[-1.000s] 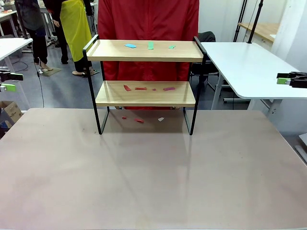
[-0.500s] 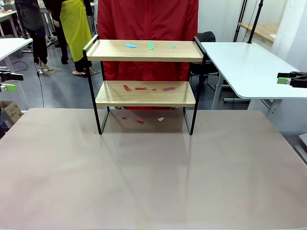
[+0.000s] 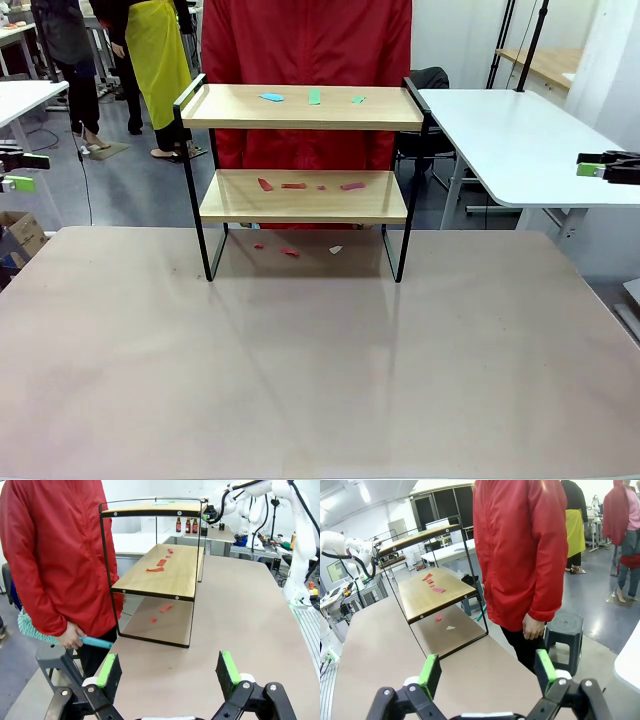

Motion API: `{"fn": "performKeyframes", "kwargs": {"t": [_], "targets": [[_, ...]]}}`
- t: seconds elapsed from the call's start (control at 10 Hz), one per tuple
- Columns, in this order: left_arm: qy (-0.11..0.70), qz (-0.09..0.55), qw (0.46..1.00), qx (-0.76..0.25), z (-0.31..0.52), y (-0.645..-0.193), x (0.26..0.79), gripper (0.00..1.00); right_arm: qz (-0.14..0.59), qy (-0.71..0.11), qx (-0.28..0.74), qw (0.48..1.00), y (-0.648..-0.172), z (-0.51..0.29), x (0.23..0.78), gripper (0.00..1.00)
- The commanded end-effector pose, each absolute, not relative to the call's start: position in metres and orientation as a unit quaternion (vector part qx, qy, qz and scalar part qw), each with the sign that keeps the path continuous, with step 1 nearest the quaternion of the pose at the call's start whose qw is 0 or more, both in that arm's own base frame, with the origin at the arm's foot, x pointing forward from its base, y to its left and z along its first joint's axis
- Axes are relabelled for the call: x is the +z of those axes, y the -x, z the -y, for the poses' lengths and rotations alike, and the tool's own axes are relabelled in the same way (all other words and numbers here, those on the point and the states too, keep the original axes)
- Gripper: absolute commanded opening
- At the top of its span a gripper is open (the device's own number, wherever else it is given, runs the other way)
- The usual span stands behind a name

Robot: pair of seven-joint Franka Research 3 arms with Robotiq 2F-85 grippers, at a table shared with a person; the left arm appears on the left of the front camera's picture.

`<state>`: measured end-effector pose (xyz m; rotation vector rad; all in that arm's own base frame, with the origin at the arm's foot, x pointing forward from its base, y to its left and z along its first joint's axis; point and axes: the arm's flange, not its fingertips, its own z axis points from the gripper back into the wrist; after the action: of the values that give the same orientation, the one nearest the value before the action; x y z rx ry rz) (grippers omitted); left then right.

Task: Clean the shelf.
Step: Pick up the Duster handed by the human.

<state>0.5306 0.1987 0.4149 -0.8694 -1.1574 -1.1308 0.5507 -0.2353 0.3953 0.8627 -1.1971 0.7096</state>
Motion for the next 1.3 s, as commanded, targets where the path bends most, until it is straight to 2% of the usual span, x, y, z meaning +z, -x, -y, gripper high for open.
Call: {"fn": "performKeyframes", "kwargs": {"t": [0.0,1.2], "targets": [[0.376,0.501,0.607,-0.49,-0.1992,-0.53,0.4157,1.0,0.534,-0.384,0.318,0.683,-0.551,0.2348,0.3965,1.0],[0.376,0.501,0.607,-0.49,-0.1992,-0.53,0.4157,1.0,0.534,-0.384,0.318,0.683,-0.551,0.2348,0.3965,1.0]]}}
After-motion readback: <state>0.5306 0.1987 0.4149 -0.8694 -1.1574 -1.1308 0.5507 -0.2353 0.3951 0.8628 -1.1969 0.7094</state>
